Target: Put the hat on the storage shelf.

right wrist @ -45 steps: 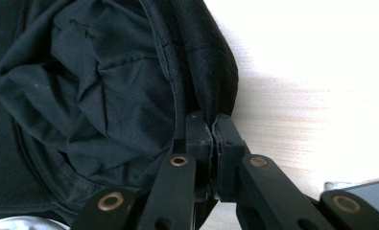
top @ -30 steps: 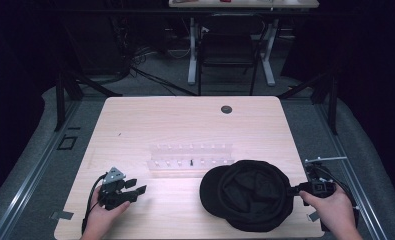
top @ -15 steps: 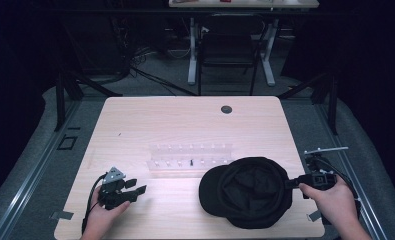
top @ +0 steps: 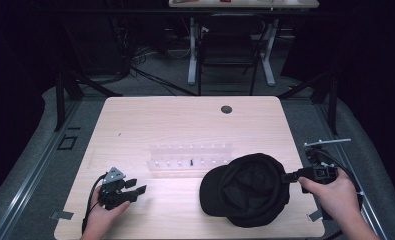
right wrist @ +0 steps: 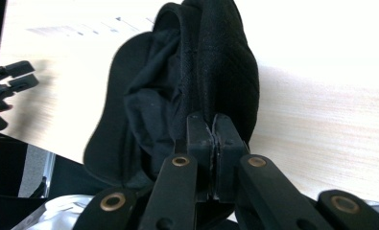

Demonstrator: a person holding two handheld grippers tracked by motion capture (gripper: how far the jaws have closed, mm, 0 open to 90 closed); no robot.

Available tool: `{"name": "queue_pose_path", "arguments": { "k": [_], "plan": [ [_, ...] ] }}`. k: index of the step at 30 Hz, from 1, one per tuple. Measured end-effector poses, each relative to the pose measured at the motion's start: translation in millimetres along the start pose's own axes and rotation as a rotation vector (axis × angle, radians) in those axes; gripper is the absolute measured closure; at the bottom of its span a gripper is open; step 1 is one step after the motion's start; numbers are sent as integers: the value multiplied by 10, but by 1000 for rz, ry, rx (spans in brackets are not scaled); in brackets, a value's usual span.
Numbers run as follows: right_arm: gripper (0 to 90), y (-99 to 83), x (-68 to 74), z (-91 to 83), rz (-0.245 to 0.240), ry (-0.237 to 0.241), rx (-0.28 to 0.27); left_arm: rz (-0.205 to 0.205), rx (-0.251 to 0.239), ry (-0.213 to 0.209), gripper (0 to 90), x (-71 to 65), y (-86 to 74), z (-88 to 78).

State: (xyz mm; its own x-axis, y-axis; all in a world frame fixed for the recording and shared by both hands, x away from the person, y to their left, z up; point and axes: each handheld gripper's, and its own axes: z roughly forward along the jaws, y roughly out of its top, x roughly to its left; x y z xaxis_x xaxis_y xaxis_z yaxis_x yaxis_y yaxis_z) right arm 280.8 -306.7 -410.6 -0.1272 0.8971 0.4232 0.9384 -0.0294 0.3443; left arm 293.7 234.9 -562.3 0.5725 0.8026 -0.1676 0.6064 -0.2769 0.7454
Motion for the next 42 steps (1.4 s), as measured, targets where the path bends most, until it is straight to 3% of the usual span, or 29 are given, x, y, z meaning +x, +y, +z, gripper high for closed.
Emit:
{"name": "queue_pose_path", "arguments": {
  "k": [6, 14, 29, 32, 42],
  "plan": [
    [882, 48, 74, -67, -10, 20, -5, -7, -2, 1, 490, 0, -2, -2],
    [882, 100, 172, -133, -3, 99, 8, -3, -1, 0, 490, -1, 0, 2],
    [883, 233, 349, -209, 52, 218, 40, -4, -3, 2, 490, 0, 0, 1],
    [883, 277, 393, -228, 79, 260, 51, -5, -3, 2, 490, -1, -1, 0],
    [883, 398, 620, -271, 88, 221, 95, -8, -4, 2, 490, 0, -1, -4]
  ]
}}
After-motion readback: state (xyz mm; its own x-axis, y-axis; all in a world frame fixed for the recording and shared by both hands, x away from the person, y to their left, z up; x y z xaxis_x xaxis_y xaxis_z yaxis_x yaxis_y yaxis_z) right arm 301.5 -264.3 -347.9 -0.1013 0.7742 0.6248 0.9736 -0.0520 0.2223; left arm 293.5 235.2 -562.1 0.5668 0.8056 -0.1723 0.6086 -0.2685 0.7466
